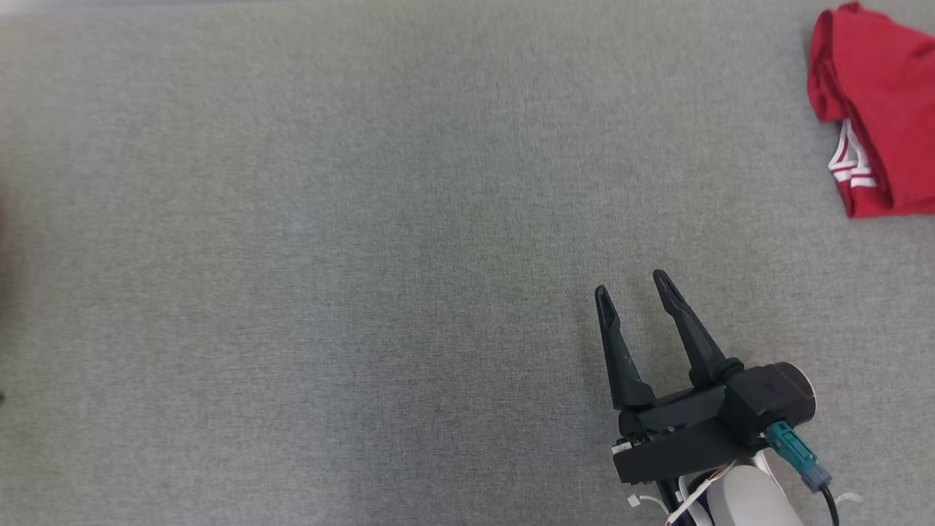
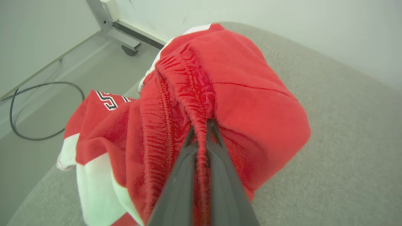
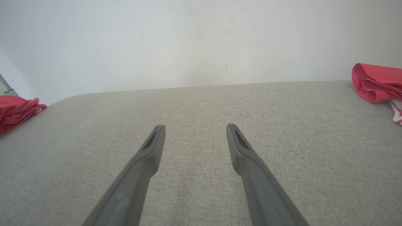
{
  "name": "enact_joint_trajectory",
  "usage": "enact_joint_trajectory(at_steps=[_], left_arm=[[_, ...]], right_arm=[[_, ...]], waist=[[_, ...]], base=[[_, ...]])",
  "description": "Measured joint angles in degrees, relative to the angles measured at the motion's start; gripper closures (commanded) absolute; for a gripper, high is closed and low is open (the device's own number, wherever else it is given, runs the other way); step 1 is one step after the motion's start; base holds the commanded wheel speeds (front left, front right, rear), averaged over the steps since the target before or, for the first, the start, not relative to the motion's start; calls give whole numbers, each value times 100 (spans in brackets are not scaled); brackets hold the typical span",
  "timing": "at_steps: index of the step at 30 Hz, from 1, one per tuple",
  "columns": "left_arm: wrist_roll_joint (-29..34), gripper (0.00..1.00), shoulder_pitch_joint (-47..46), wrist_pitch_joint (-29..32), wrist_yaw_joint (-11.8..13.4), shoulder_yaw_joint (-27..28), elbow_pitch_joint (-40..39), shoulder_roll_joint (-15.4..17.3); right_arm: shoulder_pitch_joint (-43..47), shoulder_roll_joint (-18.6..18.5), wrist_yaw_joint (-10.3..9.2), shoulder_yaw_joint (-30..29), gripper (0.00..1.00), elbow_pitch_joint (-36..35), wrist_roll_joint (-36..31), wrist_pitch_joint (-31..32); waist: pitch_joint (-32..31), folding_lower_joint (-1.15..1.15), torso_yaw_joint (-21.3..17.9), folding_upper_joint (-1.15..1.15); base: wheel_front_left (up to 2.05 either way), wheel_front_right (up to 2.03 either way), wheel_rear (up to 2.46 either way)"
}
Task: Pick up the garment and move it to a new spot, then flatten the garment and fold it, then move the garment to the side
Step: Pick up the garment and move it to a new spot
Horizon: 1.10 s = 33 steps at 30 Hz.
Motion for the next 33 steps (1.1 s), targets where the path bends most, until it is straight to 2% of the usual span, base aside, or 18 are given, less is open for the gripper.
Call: enact_joint_trajectory(at_steps=[5, 9, 15, 18, 23, 27, 28, 33], left_arm=[[-2, 100, -244, -542, -26, -200, -372, 15], [-11, 100, -335, -888, -26, -581, -957, 86], [-177, 100, -591, -1006, -27, -1058, -1862, 98], [-282, 100, -726, -902, -33, -1325, -2584, 49], [-320, 100, -712, -709, -9, -1585, -3478, -290], [-454, 100, -512, -543, 156, -1728, -4187, -669], [-454, 100, -512, -543, 156, -1728, -4187, -669], [-538, 100, -210, -409, 343, -2038, -5012, -1183]], right_arm=[[43, 0, 0, -3, 0, 60, 140, 1], [64, -2, 0, -10, 0, 89, 231, 0], [168, -1, 0, -100, 0, 104, 353, 0], [248, 0, 0, -130, 0, 115, 458, 0], [306, -1, 0, -146, 0, 119, 594, 0], [421, -2, 0, -149, 0, 127, 644, 1], [421, -2, 0, -149, 0, 127, 644, 1], [498, -2, 0, -236, 0, 124, 689, 1]], waist=[[-251, 0, 50, 0], [-468, -1, 52, -1], [-709, -1, -5, -1], [-841, -1, -121, -1], [-948, -1, -371, -1], [-1038, -1, -623, -1], [-1038, -1, -623, -1], [-1117, -1, -976, -1]], base=[[0, 0, 0], [0, 0, 0], [0, 0, 0], [0, 0, 0], [0, 0, 0], [0, 0, 0], [0, 0, 0], [0, 0, 0]])
